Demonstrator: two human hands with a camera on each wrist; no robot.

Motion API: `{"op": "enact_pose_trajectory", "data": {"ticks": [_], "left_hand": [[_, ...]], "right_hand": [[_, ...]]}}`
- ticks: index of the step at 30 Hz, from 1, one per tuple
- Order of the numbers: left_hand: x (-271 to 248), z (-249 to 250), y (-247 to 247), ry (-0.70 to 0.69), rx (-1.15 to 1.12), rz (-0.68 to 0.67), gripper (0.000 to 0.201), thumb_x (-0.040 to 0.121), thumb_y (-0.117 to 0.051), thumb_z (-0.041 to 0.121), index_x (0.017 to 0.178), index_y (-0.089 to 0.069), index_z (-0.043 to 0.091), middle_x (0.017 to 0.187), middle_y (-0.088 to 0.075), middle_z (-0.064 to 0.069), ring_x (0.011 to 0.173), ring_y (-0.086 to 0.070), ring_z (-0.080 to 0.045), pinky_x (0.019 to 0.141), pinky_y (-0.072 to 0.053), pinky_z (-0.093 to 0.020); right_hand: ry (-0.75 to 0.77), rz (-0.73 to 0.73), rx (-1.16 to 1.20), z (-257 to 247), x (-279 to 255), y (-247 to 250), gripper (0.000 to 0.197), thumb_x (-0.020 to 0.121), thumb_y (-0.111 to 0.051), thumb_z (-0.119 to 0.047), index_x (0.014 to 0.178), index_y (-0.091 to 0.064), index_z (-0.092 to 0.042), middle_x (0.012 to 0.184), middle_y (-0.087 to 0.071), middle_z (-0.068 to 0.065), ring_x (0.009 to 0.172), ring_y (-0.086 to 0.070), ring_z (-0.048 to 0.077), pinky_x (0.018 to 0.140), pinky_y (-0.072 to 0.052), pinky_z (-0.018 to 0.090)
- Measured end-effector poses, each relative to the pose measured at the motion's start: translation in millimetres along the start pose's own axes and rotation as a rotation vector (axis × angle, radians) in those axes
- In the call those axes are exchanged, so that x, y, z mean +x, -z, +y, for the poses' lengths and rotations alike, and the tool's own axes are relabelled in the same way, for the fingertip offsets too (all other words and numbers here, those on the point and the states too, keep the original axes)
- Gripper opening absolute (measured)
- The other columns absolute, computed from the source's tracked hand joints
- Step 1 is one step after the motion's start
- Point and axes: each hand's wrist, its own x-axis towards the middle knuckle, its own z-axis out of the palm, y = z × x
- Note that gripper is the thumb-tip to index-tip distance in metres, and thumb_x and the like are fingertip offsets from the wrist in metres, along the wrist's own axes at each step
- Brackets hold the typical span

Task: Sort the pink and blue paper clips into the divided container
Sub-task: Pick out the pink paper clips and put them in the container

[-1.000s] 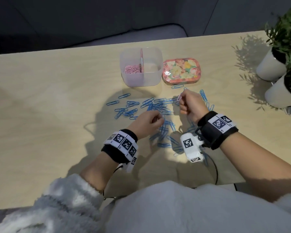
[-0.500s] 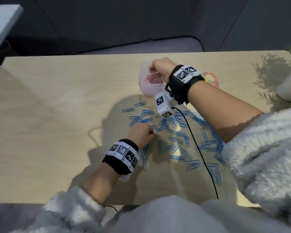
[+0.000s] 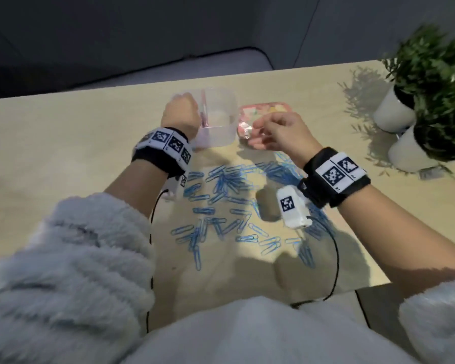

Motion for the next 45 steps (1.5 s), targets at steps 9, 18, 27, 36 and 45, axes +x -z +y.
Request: {"op": "enact_pose_trajectory", "data": {"ticks": [9, 18, 27, 36, 45], "left_hand": [[-22, 15, -28, -0.282, 0.112, 0.179, 0.031, 0.083, -0.040, -0.002, 0.107, -0.059, 0.000, 0.118, -0.058, -0.022, 0.111, -0.049, -0.038, 0.095, -0.035, -0.038], [-144, 66, -129, -0.815, 0.224, -0.338, 0.031, 0.077, -0.041, 0.023, 0.087, -0.069, 0.015, 0.084, -0.067, -0.010, 0.080, -0.062, -0.034, 0.067, -0.050, -0.038], [-158, 73, -145, -0.780, 0.449, -0.337, 0.025, 0.095, -0.042, 0.025, 0.111, -0.056, 0.013, 0.114, -0.054, -0.011, 0.106, -0.047, -0.032, 0.084, -0.038, -0.042], [-176, 108, -162, -0.778, 0.299, -0.398, 0.022, 0.090, -0.048, 0.025, 0.102, -0.061, 0.013, 0.106, -0.059, -0.010, 0.100, -0.051, -0.031, 0.081, -0.039, -0.041], [-168, 91, -156, -0.771, 0.225, -0.396, 0.023, 0.090, -0.050, 0.025, 0.096, -0.063, 0.007, 0.096, -0.060, -0.014, 0.089, -0.055, -0.033, 0.075, -0.042, -0.041]], "right_hand": [[-0.075, 0.294, -0.507, 104, -67, 140, 0.031, 0.085, -0.049, 0.008, 0.064, -0.056, -0.014, 0.065, -0.059, 0.007, 0.039, -0.054, -0.005, 0.047, -0.048, 0.013], [0.025, -0.074, -1.085, 149, -101, 121, 0.012, 0.076, -0.066, -0.017, 0.078, -0.056, -0.023, 0.083, -0.056, -0.003, 0.077, -0.052, 0.020, 0.073, -0.043, 0.031], [-0.022, 0.044, -0.564, 152, -94, 161, 0.033, 0.081, -0.064, -0.002, 0.062, -0.053, -0.026, 0.063, -0.052, -0.005, 0.049, -0.046, -0.002, 0.058, -0.041, 0.017], [-0.109, 0.135, -0.526, 145, -90, 187, 0.027, 0.077, -0.071, -0.004, 0.059, -0.061, -0.022, 0.060, -0.057, 0.001, 0.040, -0.049, -0.005, 0.052, -0.043, 0.012], [-0.092, 0.276, -0.679, 137, -62, 166, 0.013, 0.086, -0.049, -0.010, 0.080, -0.059, -0.007, 0.088, -0.066, 0.013, 0.080, -0.060, 0.022, 0.077, -0.043, 0.029]]}}
